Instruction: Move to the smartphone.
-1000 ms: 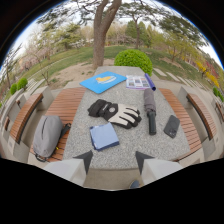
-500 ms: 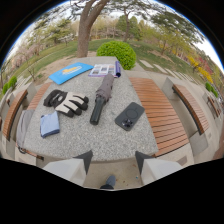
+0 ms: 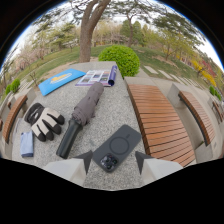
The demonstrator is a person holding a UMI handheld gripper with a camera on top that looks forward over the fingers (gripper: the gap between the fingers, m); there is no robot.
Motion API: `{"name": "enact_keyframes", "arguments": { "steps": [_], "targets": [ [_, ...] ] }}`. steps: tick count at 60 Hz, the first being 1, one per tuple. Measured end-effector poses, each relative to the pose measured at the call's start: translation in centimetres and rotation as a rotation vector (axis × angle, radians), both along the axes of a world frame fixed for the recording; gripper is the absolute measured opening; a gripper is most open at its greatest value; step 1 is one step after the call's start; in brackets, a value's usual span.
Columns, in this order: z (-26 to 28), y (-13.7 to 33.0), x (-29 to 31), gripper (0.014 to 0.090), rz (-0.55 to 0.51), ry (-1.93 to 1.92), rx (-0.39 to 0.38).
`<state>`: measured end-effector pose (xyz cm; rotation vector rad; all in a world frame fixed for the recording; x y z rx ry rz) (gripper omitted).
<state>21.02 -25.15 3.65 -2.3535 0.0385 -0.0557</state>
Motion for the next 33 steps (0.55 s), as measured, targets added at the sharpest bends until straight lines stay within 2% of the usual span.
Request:
{"name": "enact_keyframes", "arguments": {
  "steps": [13, 33],
  "targets": [
    [-1.0, 3.3, 1.0, 0.0848, 0.008, 0.004, 0.014],
    [-1.3, 3.7, 0.7, 0.0847, 0.014, 0.030, 0.005]
  ]
}}
